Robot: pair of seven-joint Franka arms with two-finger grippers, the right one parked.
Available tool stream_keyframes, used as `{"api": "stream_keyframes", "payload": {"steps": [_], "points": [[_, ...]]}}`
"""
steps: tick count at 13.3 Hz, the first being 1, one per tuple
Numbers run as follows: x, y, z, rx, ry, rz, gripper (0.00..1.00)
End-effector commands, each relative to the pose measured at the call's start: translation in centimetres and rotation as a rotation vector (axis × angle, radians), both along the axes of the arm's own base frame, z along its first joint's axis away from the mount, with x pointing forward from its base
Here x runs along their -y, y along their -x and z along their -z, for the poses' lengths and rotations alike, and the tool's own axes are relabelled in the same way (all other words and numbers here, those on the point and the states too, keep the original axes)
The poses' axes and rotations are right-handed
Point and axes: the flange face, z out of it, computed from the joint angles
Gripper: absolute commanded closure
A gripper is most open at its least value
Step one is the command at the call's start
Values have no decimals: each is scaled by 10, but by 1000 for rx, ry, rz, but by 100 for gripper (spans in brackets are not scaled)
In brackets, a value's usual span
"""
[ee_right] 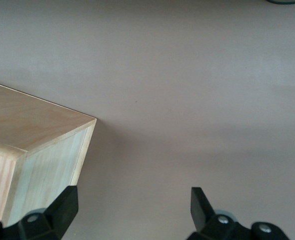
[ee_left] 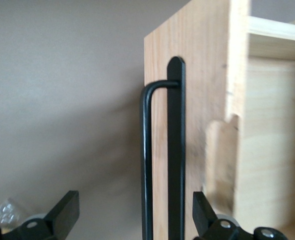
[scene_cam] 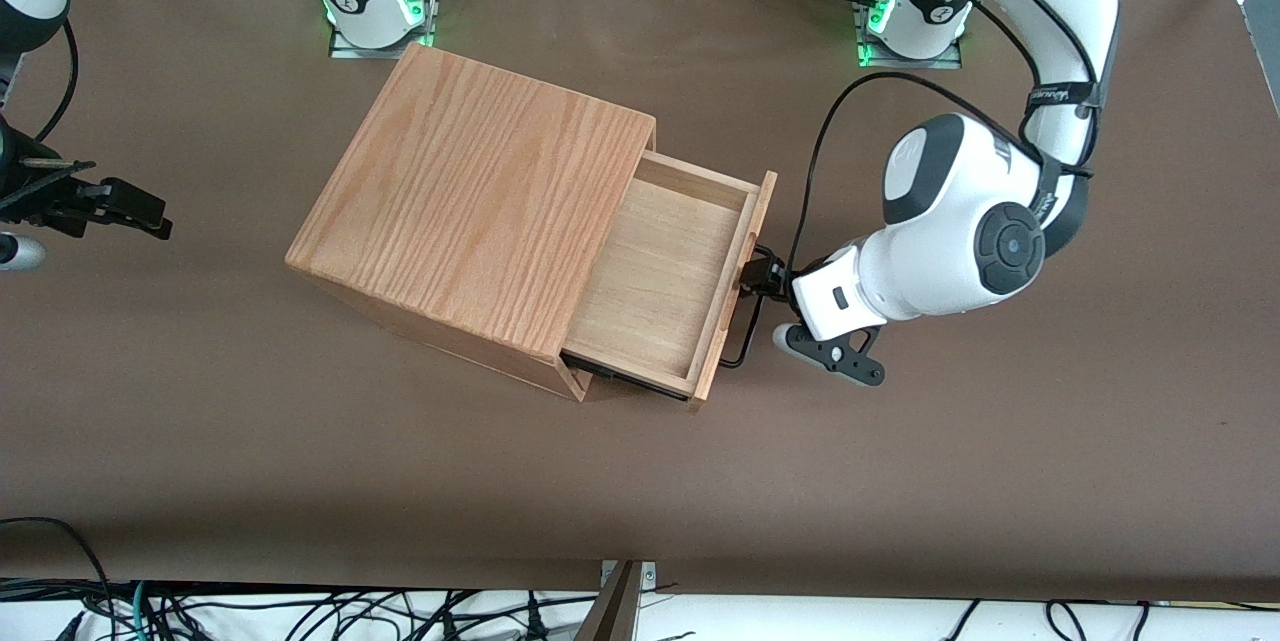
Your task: Open top drawer with left arm
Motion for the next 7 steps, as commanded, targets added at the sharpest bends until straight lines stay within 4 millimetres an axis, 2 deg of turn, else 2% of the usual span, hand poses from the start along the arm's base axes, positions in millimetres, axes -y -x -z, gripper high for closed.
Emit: {"api": "stream_keyframes", "payload": {"steps": [1, 3, 7], "points": [[-34, 5, -66, 8, -20, 41, 0], [-70, 7, -102, 36, -99, 31, 0], [-116, 33, -176, 176, -393, 28, 0]]}}
